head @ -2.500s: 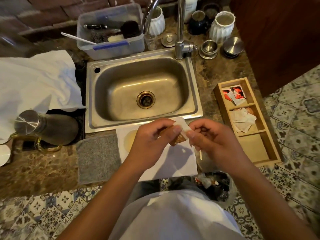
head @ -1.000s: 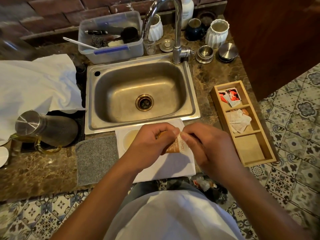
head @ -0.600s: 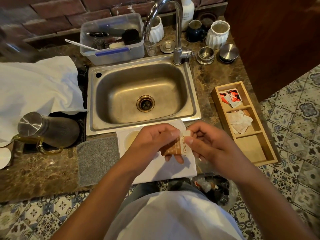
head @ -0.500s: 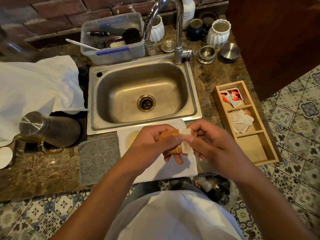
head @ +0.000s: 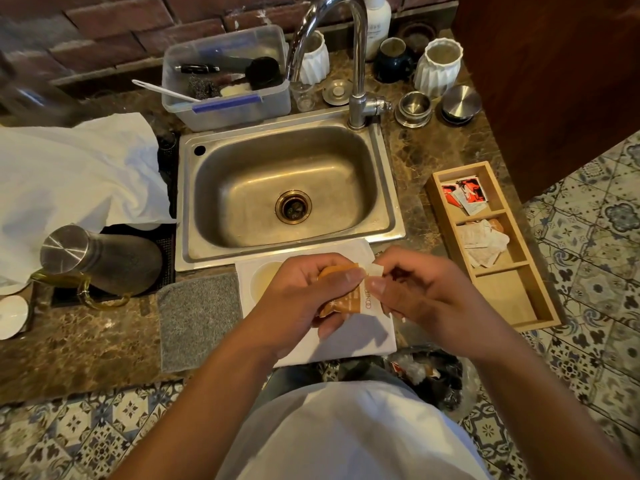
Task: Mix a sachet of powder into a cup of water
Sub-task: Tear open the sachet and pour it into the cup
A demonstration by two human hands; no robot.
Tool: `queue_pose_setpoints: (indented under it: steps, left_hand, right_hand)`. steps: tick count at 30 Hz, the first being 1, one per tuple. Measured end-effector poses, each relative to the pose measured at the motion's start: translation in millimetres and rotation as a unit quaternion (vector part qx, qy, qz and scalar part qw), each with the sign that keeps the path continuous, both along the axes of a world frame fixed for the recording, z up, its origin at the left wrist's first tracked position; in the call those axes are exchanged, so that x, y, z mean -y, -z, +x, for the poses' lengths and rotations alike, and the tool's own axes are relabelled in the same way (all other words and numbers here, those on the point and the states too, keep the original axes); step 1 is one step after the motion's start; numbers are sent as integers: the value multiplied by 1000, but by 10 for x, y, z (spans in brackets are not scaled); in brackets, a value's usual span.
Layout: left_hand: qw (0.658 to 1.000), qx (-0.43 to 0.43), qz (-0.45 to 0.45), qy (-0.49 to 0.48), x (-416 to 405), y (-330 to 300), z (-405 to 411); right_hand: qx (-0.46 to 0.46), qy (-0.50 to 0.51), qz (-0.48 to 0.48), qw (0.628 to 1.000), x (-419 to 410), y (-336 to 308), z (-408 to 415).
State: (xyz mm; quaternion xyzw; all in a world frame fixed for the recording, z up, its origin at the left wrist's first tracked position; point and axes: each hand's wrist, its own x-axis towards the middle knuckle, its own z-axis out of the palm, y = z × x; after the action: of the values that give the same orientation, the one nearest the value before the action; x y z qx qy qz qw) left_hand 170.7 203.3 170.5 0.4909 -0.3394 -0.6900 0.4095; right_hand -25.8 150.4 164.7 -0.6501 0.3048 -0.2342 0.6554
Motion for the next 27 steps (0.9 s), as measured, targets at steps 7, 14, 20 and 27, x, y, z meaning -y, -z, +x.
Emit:
queue_pose_setpoints:
  steps: [7, 14, 20, 27]
  left_hand:
    - [996, -32, 38, -71, -9, 53, -50]
    - [997, 38, 34, -64, -7, 54, -22]
    - [1000, -5, 12, -28, 7, 34, 52]
    - [1000, 13, 22, -14, -7, 28, 42]
  right_hand:
    - [-108, 68, -213, 969, -2, 44, 88]
    - [-160, 64, -238, 956, -22, 86, 63]
    - [-69, 6, -55, 996, -4, 25, 6]
    - [-40, 18, -18, 999, -9, 4, 36]
